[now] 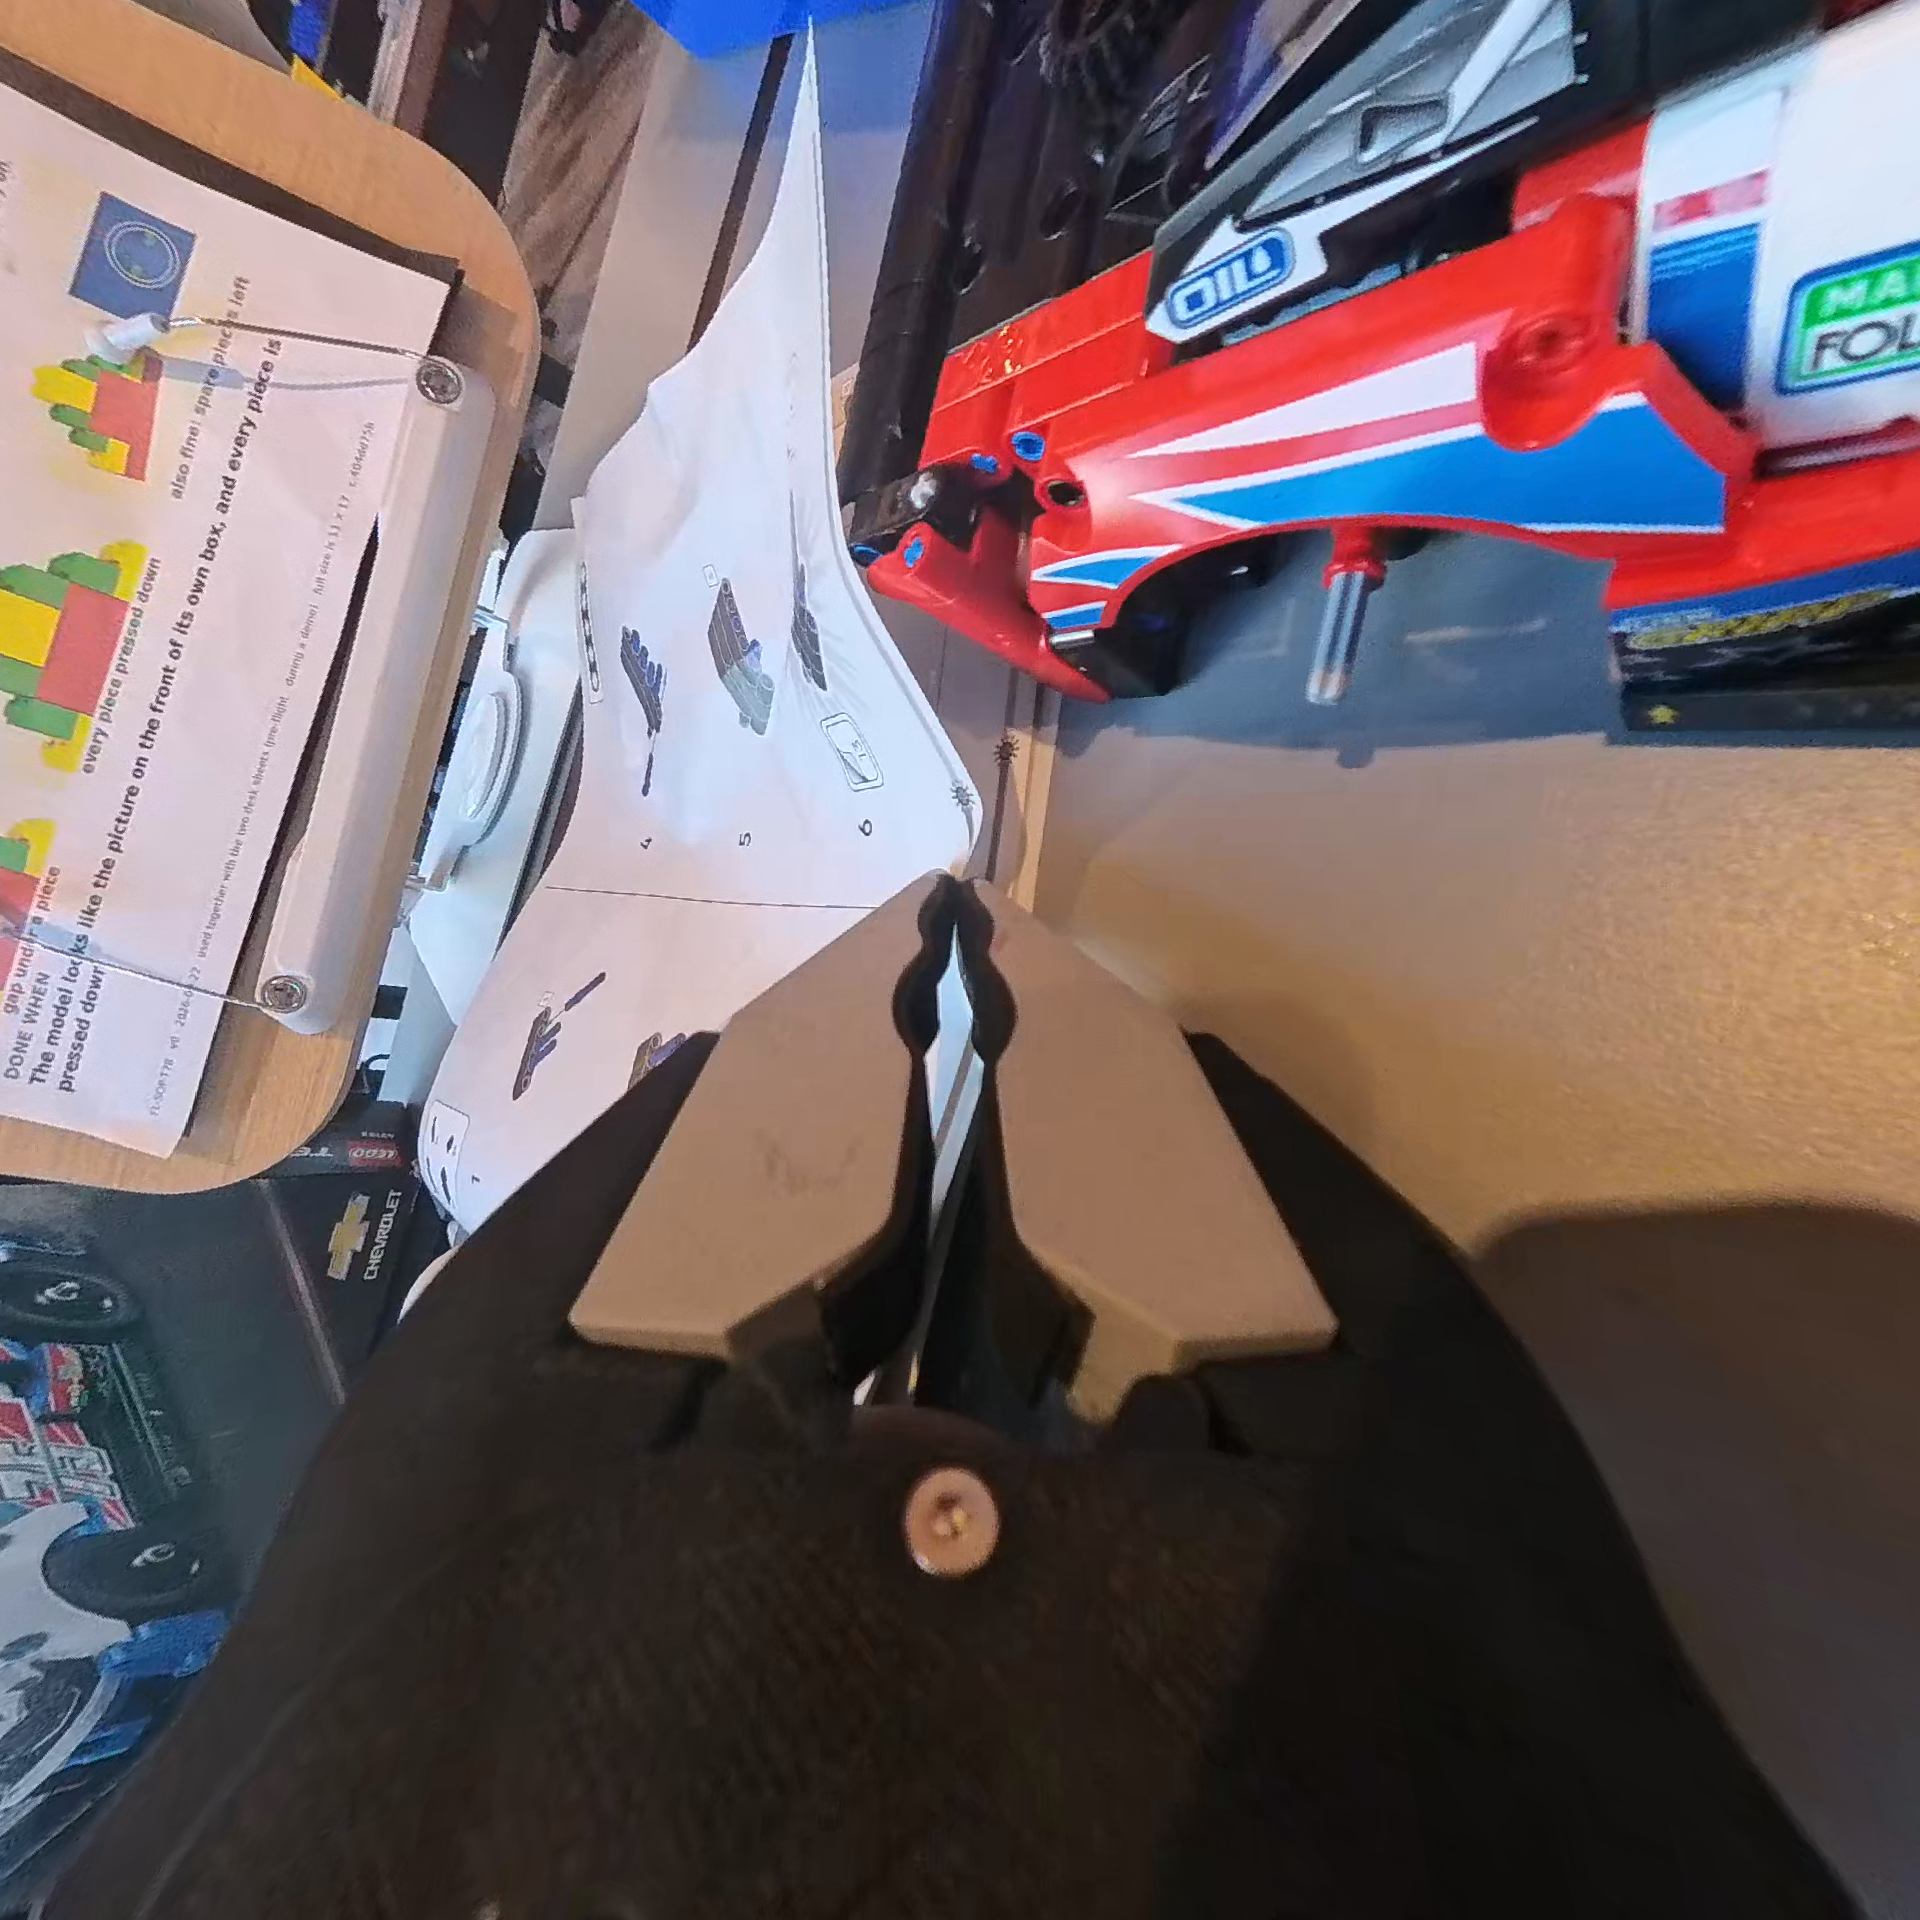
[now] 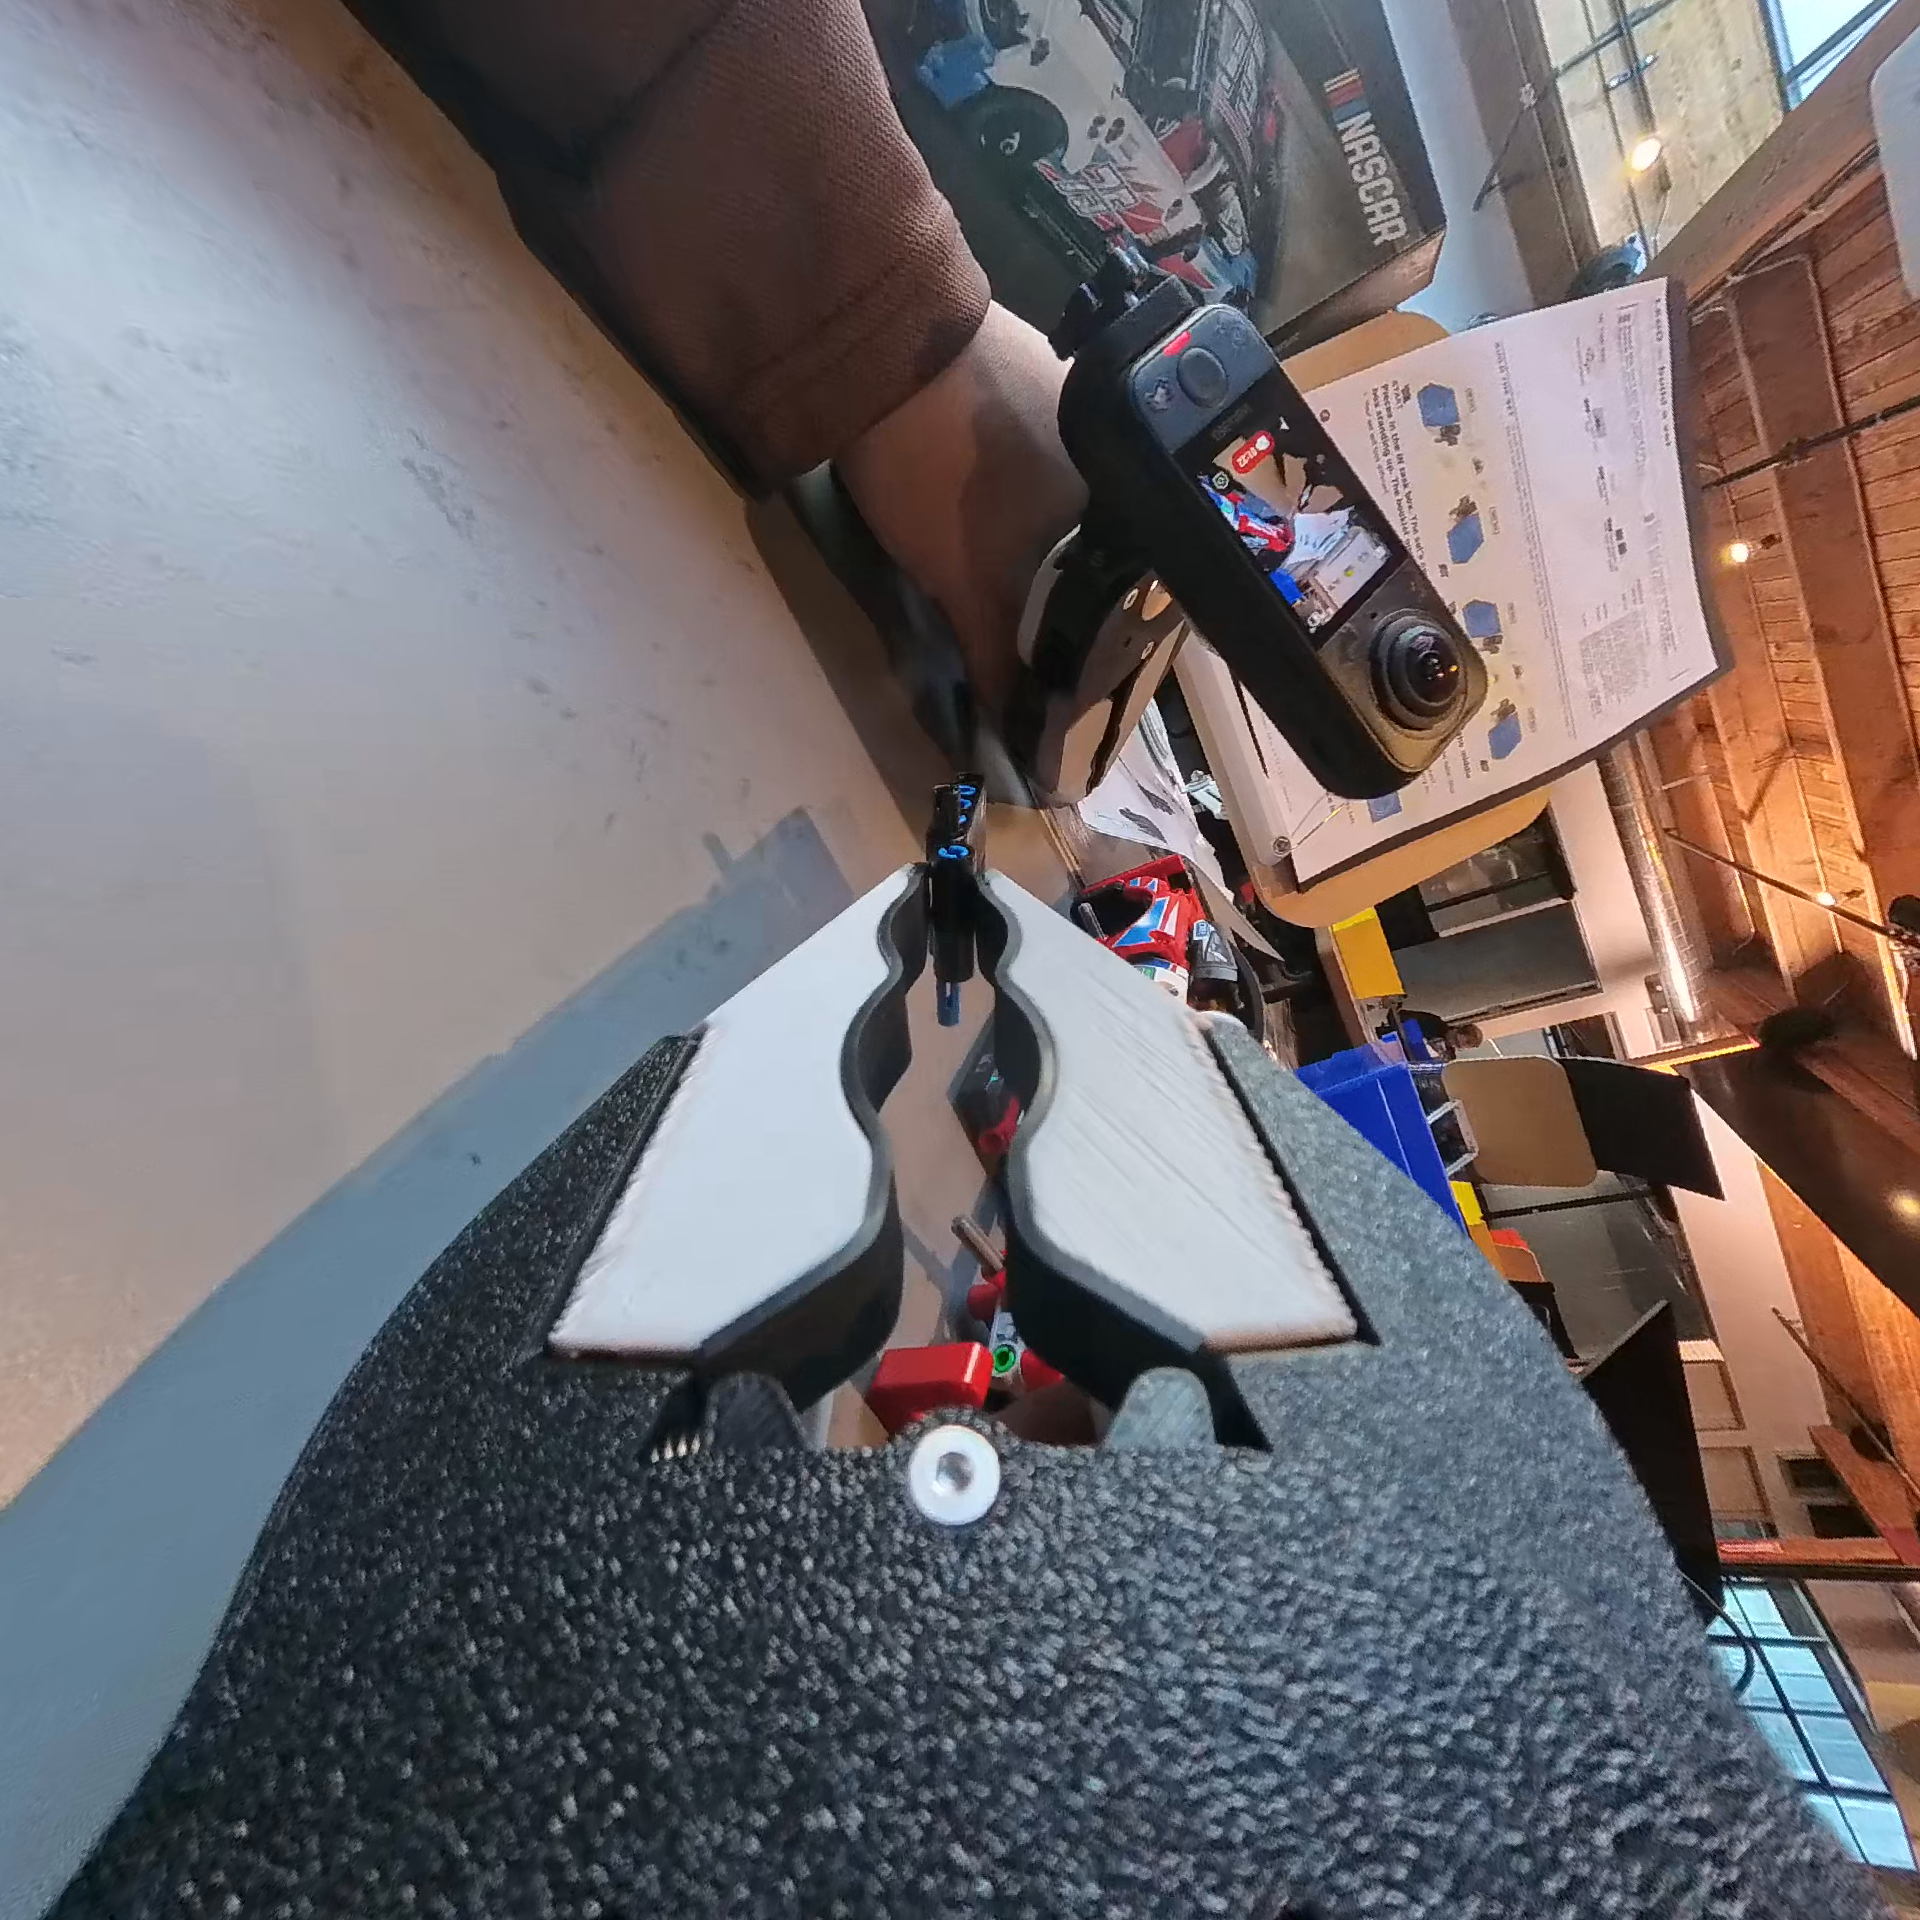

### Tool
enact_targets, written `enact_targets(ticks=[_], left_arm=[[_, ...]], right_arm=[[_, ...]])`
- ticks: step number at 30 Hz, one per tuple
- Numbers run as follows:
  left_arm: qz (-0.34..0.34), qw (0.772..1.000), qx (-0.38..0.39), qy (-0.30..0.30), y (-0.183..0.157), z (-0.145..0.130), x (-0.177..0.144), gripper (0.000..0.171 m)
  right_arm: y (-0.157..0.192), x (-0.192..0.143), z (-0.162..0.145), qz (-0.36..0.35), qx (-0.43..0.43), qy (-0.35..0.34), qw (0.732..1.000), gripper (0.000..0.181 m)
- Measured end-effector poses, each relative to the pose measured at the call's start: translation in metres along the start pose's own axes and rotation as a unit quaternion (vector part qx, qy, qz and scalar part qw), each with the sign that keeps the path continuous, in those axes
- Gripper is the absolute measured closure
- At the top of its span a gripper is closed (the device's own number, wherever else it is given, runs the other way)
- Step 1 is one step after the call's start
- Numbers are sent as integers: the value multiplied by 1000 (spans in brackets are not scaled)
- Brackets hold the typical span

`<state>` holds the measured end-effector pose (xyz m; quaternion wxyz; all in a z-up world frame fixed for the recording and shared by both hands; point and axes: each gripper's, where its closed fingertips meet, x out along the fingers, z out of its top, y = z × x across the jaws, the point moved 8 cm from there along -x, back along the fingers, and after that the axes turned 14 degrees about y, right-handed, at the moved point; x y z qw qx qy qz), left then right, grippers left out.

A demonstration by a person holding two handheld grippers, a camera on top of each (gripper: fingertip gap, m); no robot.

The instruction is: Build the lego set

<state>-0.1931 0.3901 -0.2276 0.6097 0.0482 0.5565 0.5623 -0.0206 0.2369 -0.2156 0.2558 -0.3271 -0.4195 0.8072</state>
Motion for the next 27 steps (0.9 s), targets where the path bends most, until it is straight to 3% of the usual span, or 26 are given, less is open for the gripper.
enact_targets(ticks=[11, 27], left_arm=[[0, 1000, -1, 0, 0, 0, 0, 171], [1, 1000, -2, -1, 0, 0, 0, 171]], right_arm=[[-1, 2, -1, -2, -4, 0, 1000, 173], [15, -3, 8, -52, -128, -28, 990, 173]])
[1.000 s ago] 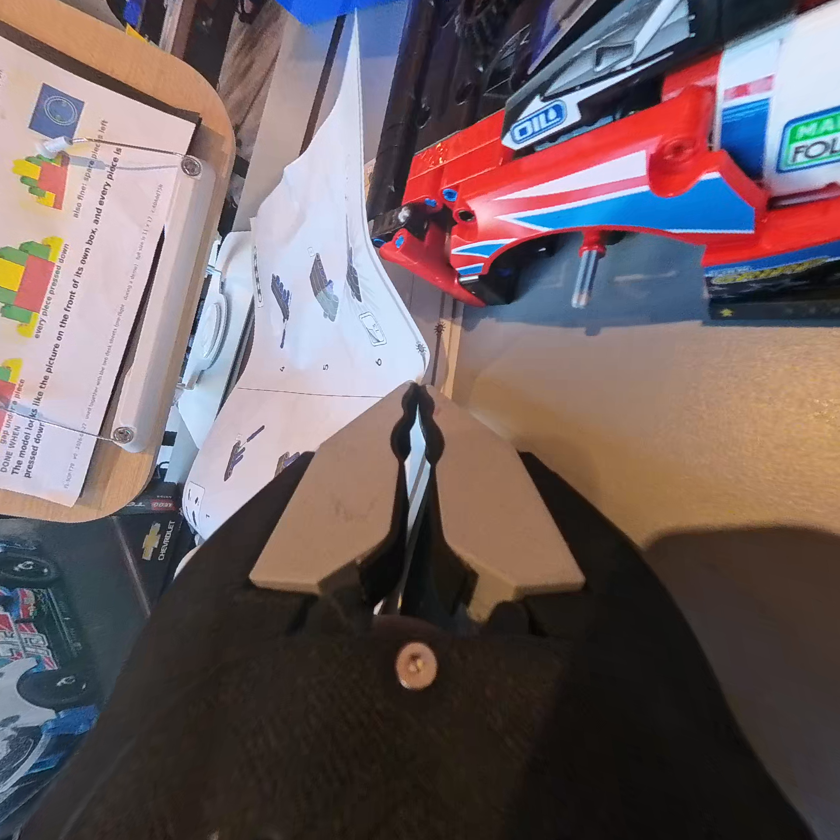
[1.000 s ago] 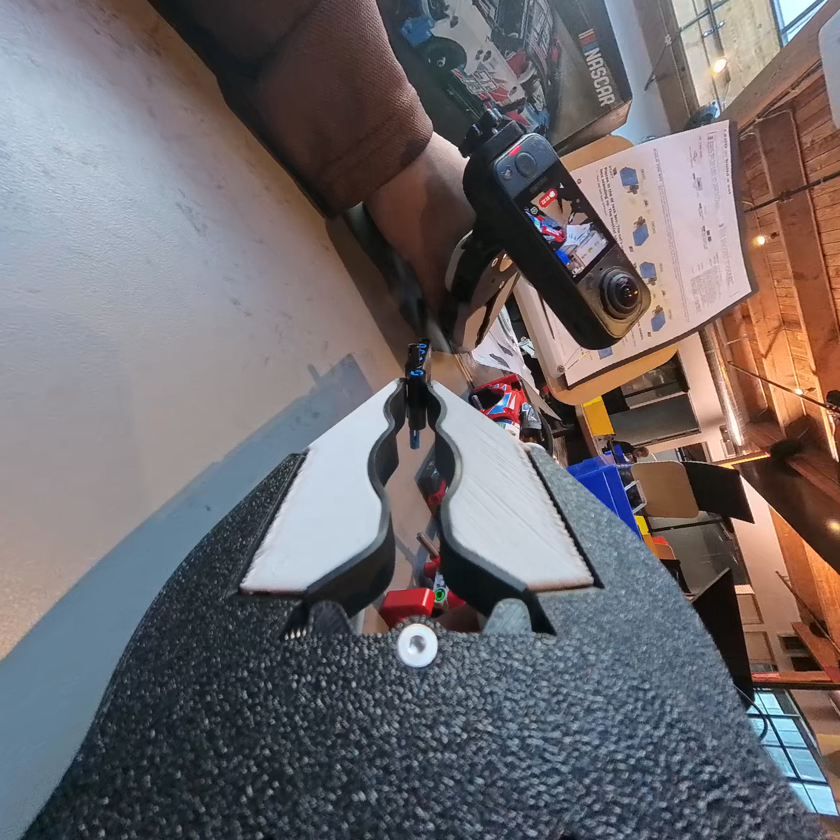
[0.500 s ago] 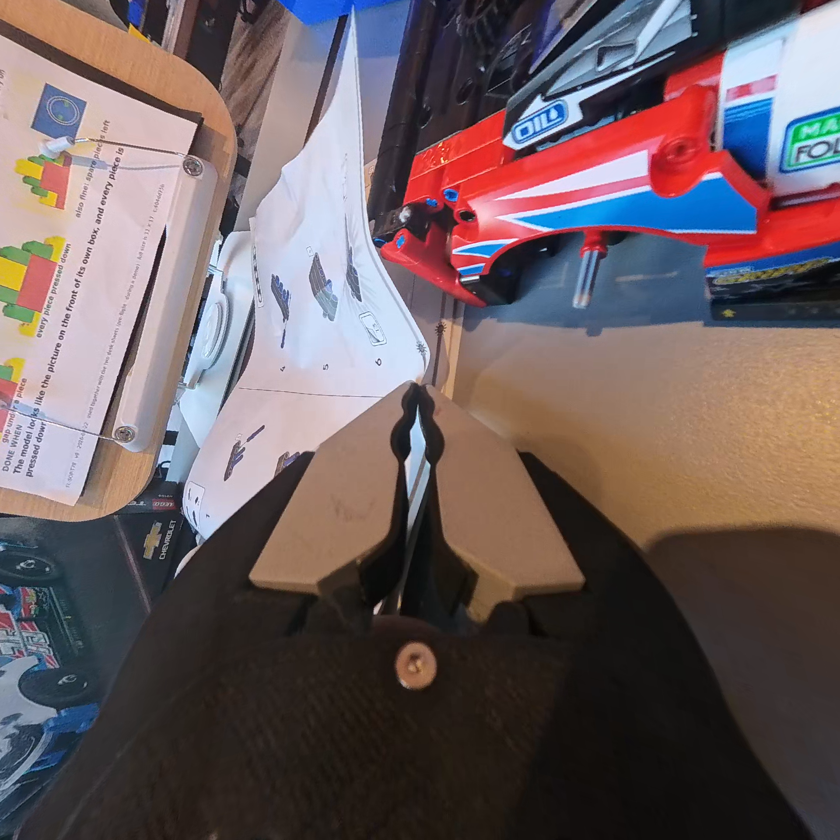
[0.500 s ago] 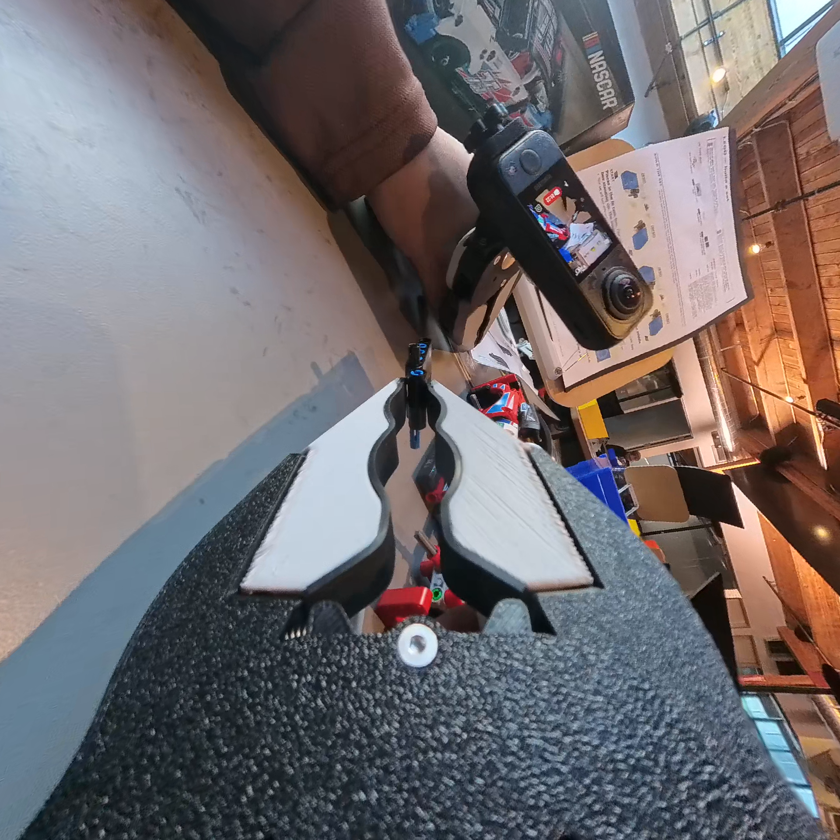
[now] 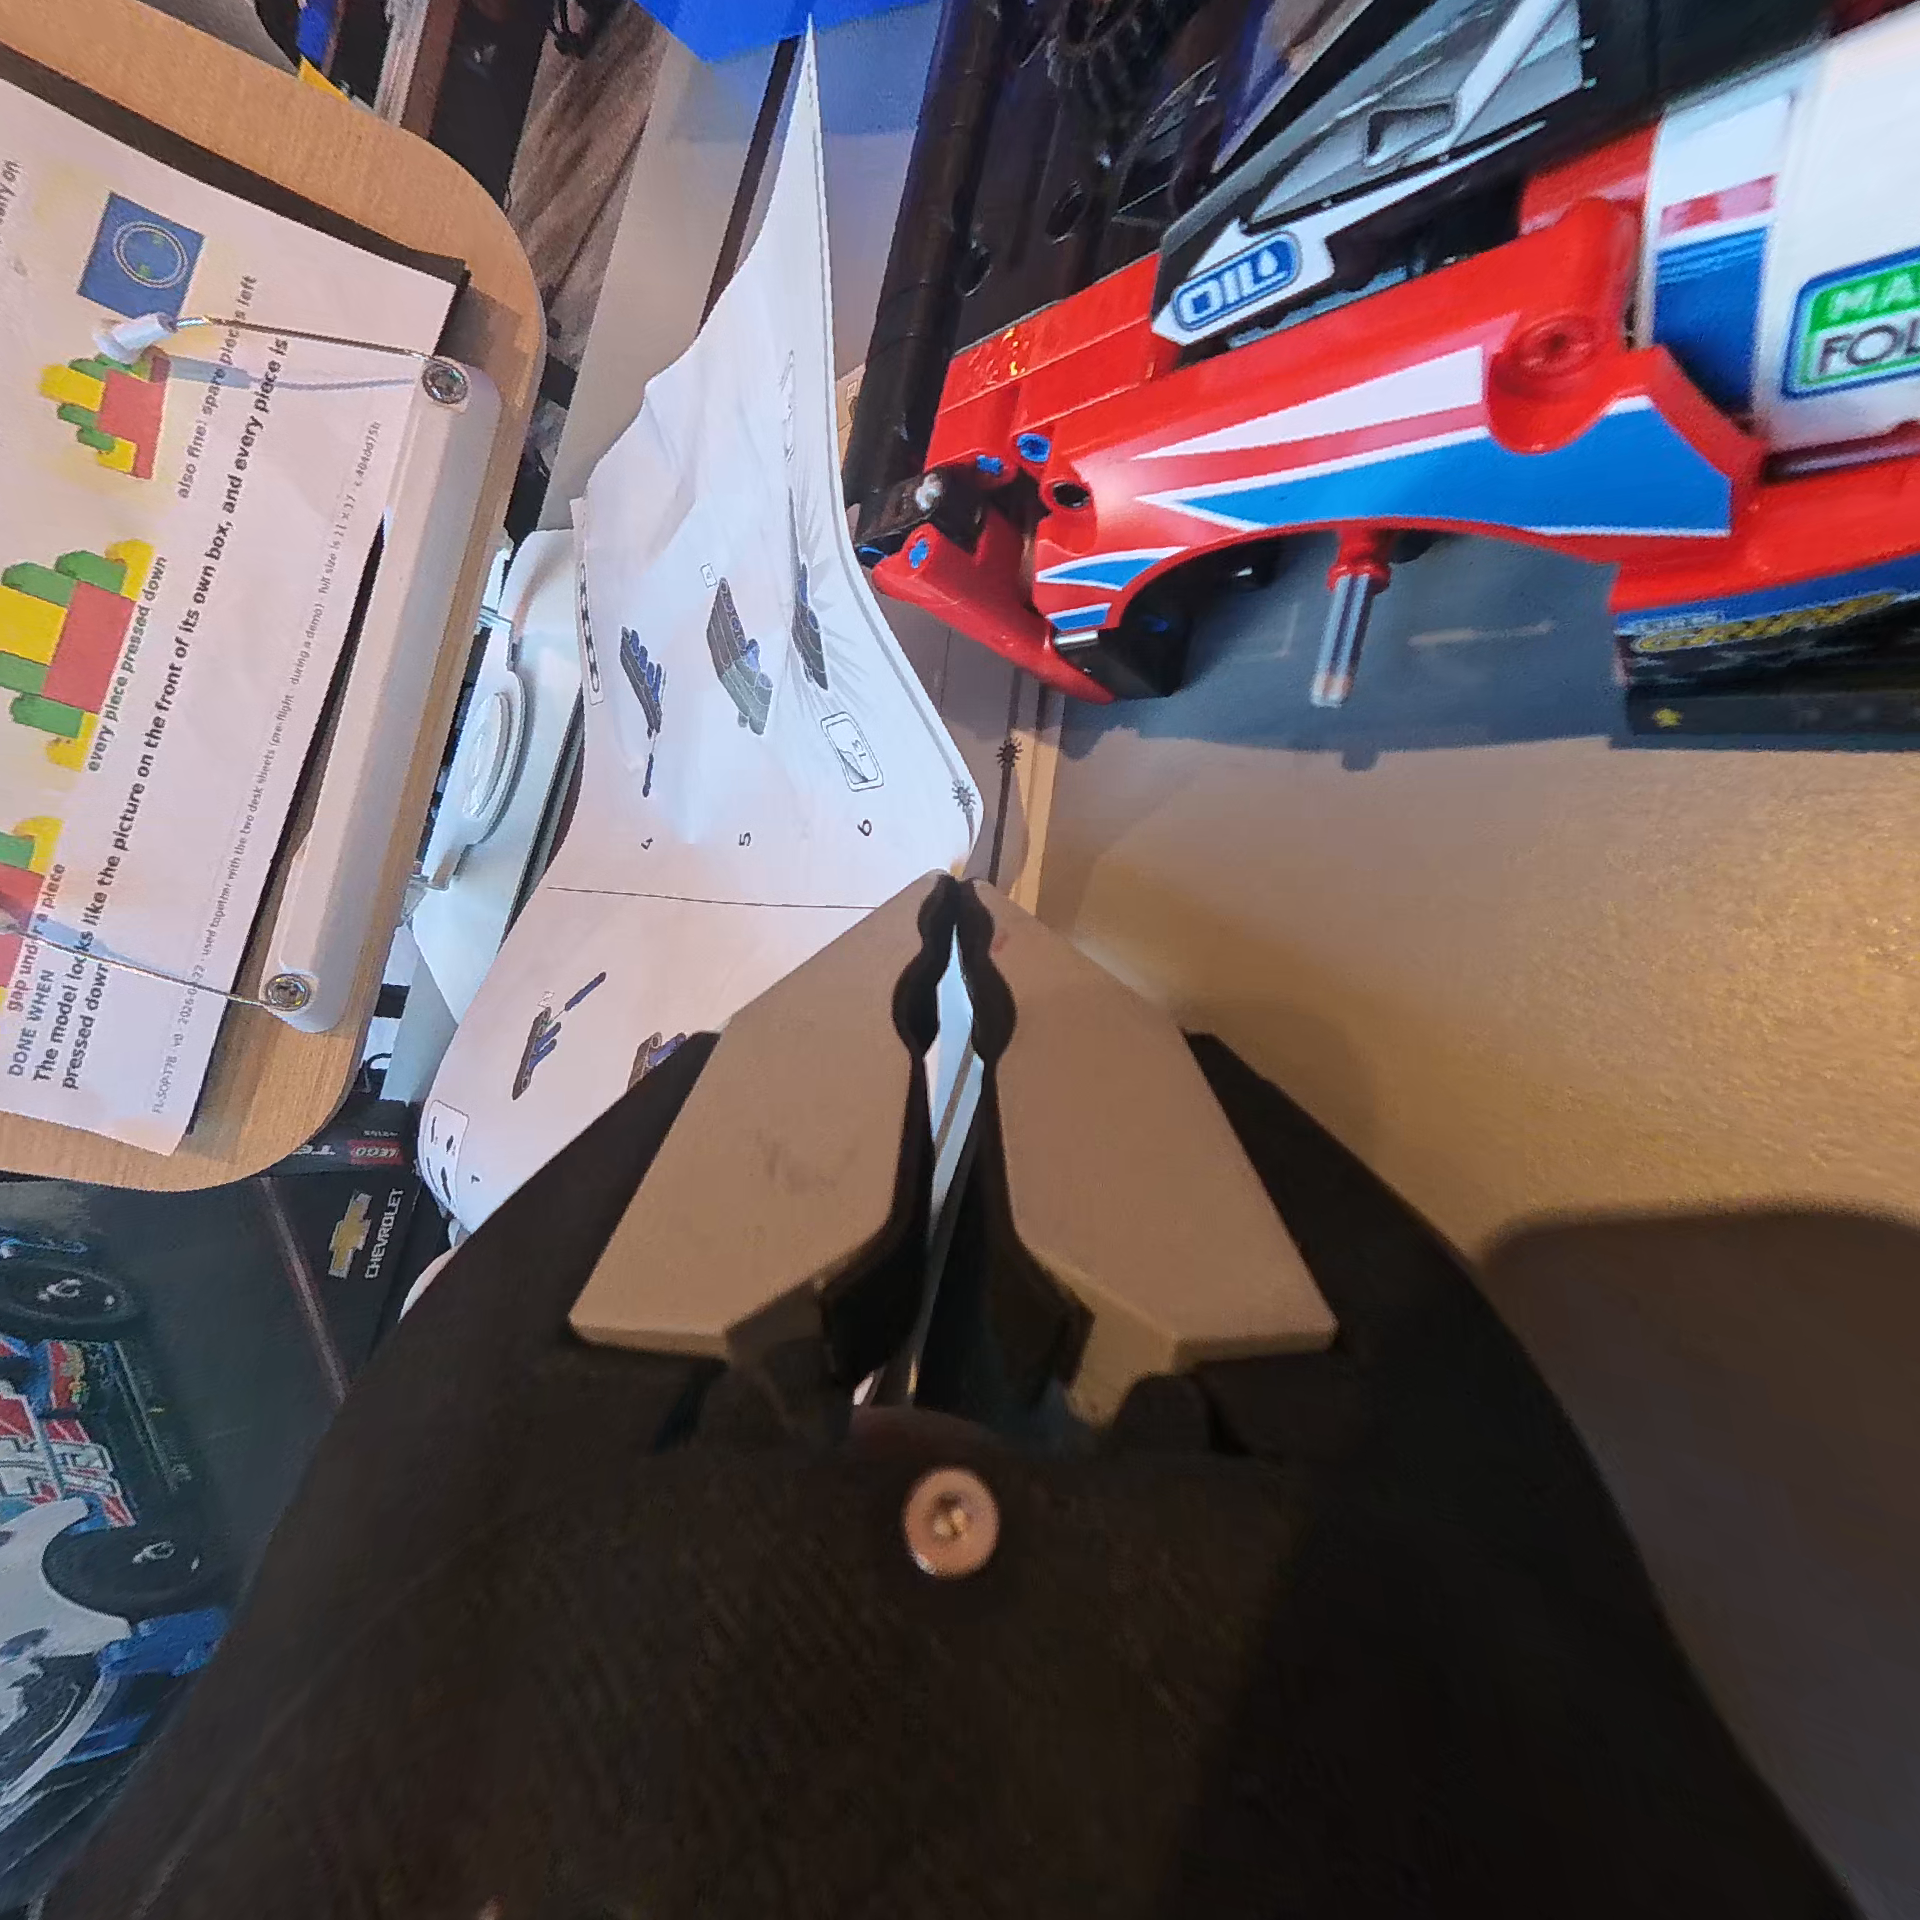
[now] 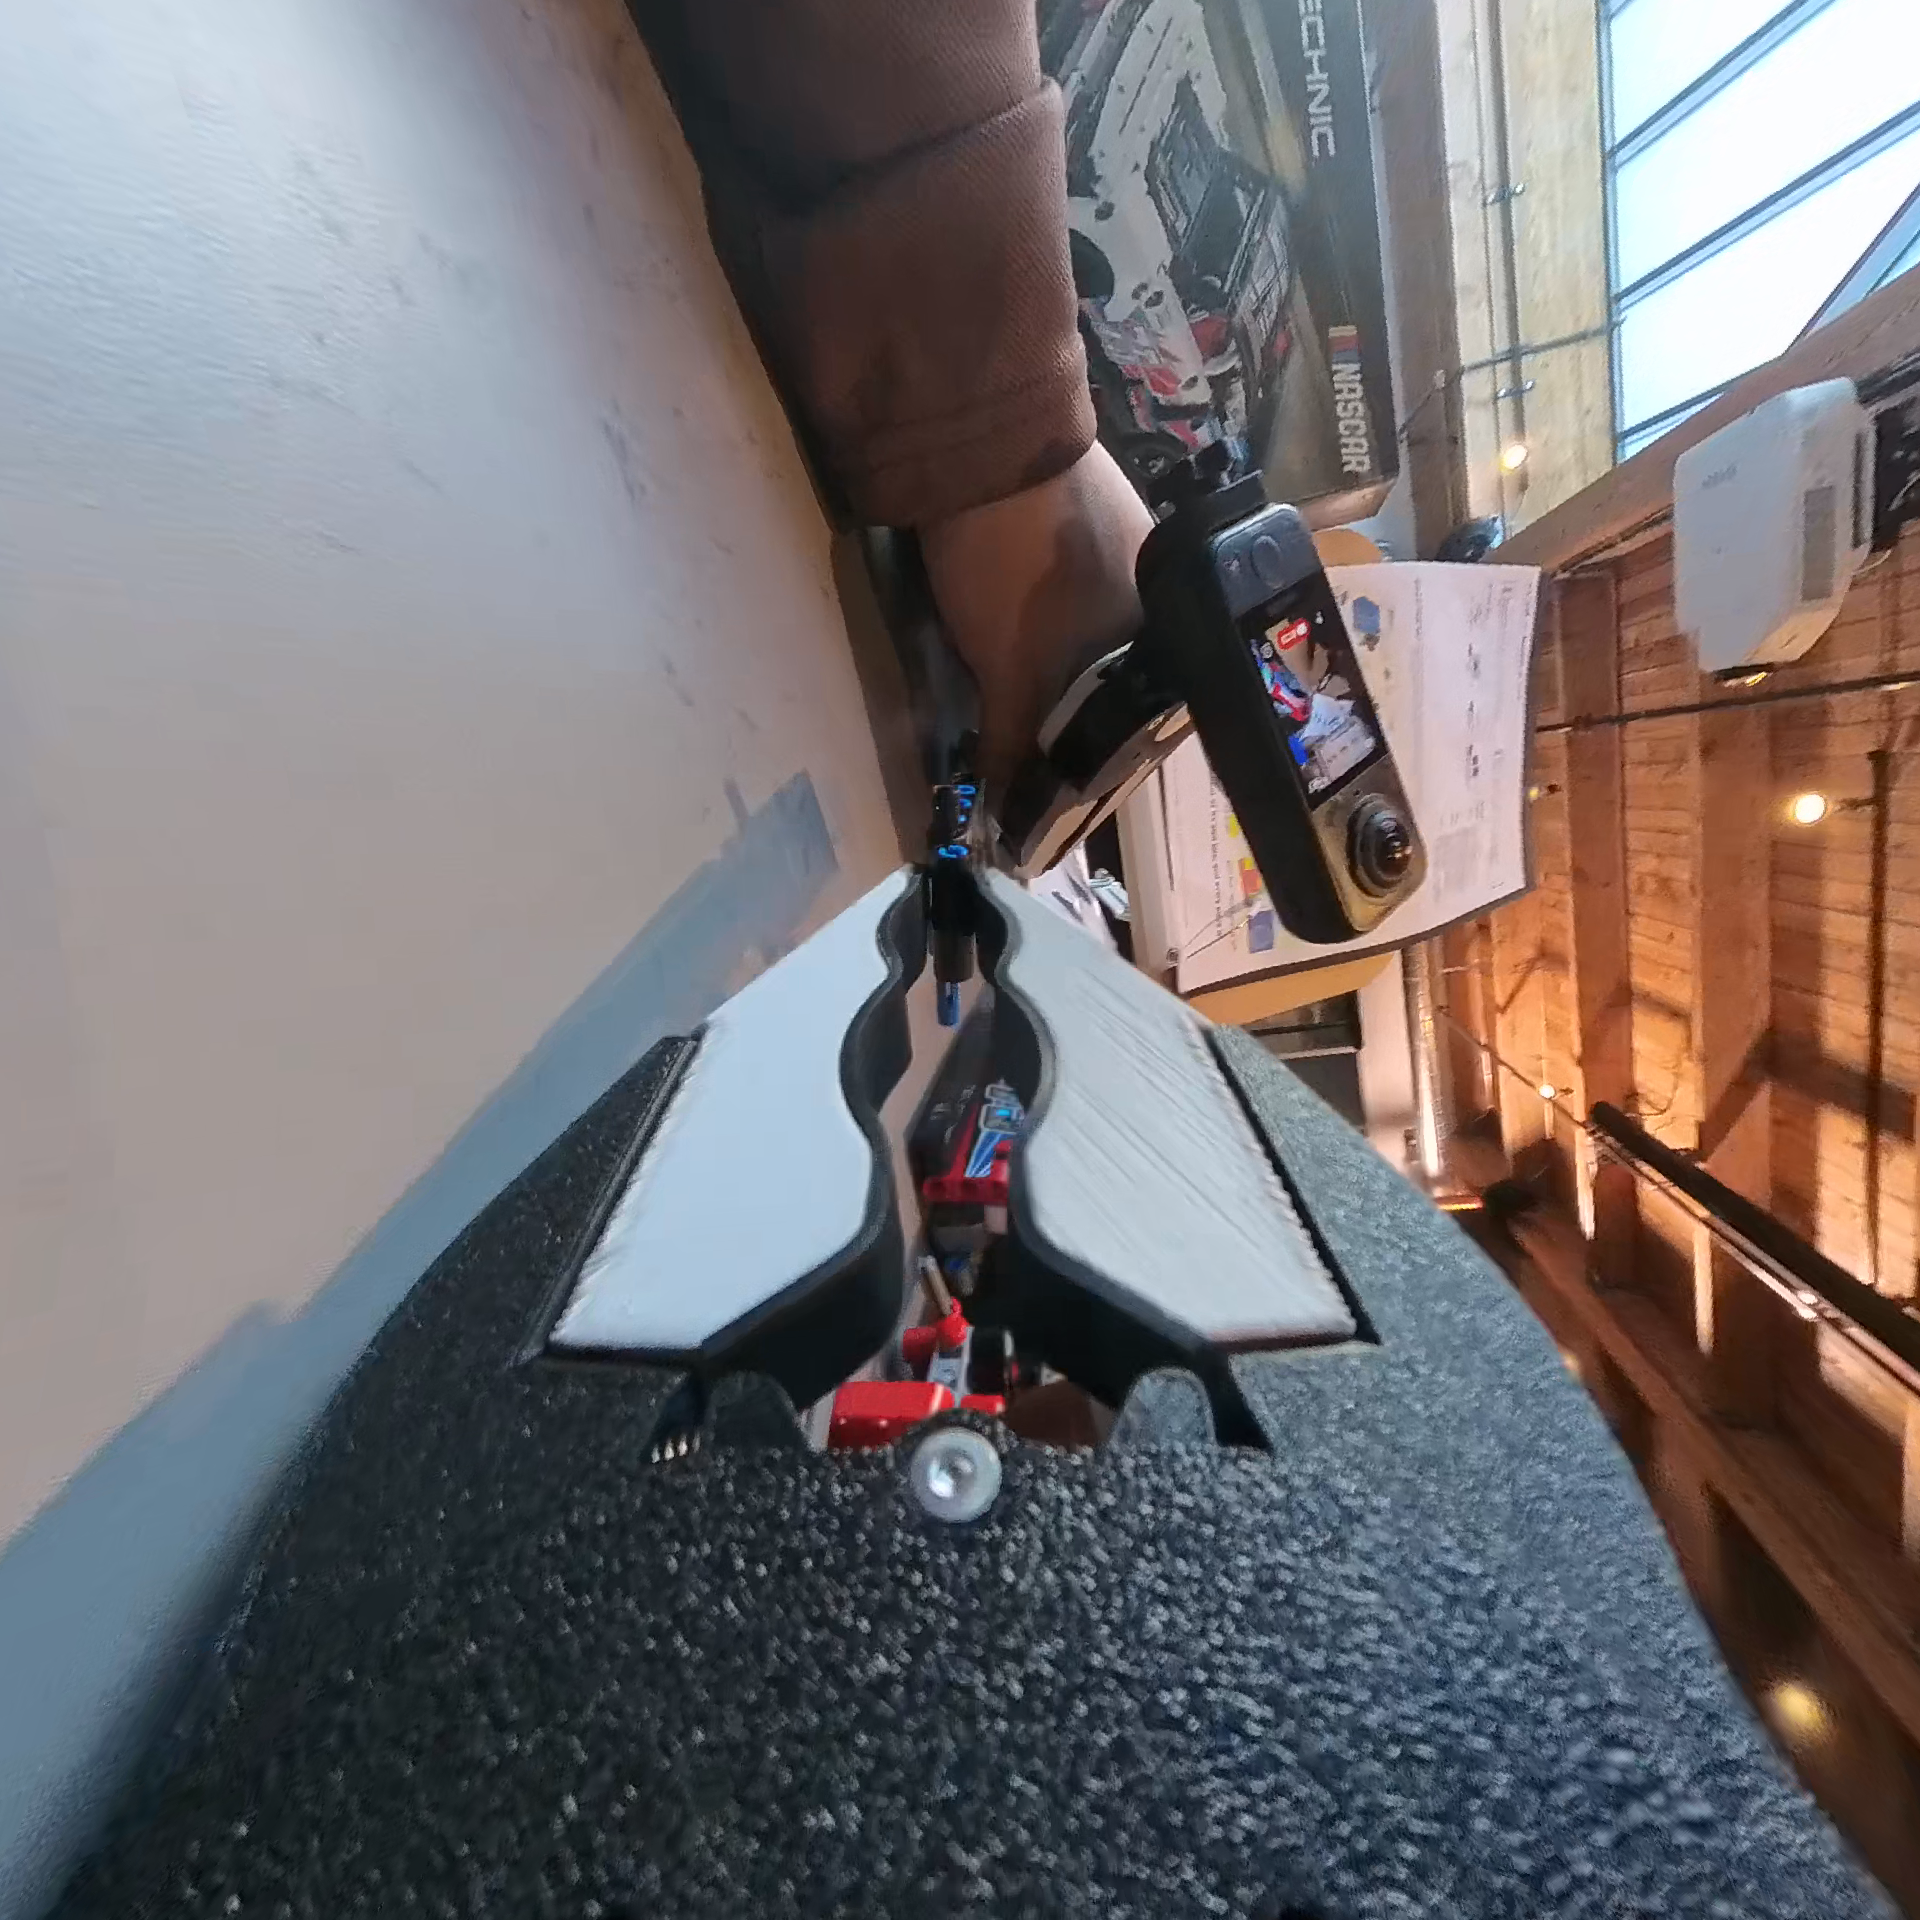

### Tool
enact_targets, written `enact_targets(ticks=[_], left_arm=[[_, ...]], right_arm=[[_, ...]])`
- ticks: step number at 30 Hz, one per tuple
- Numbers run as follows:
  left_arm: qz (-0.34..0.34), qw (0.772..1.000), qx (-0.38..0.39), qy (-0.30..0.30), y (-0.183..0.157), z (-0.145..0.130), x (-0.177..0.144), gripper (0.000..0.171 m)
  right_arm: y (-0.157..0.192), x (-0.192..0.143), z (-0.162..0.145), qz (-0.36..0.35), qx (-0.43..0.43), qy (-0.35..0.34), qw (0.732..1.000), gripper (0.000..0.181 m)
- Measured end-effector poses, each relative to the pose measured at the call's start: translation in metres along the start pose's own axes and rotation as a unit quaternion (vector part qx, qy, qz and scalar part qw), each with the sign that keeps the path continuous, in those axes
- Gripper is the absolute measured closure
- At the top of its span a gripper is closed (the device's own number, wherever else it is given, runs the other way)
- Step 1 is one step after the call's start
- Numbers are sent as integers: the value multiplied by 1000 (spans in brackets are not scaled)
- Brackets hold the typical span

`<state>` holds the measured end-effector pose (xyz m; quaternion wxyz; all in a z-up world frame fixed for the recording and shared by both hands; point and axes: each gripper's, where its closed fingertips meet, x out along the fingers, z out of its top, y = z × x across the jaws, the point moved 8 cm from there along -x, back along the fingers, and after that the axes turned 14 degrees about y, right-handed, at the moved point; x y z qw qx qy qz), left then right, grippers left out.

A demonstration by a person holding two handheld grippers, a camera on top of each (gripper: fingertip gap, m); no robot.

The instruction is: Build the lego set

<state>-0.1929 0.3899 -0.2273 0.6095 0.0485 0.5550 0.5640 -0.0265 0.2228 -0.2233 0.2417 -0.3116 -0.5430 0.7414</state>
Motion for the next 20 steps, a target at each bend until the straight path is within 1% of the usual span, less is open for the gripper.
enact_targets(ticks=[5, 9, 12, 20], left_arm=[[0, 1000, 0, 0, 0, 0, 0, 171], [1, 1000, 1, 0, 0, 0, 0, 171], [1, 1000, 1, 0, 0, 0, 0, 171], [3, 1000, 3, 1, 0, 0, 0, 171]], right_arm=[[-5, -6, 5, -54, -57, -24, 997, 173], [-10, -10, 7, -78, -70, -38, 994, 173], [-11, -10, 4, -80, -68, -36, 994, 173], [-11, -5, -2, -52, -30, -28, 998, 173]])
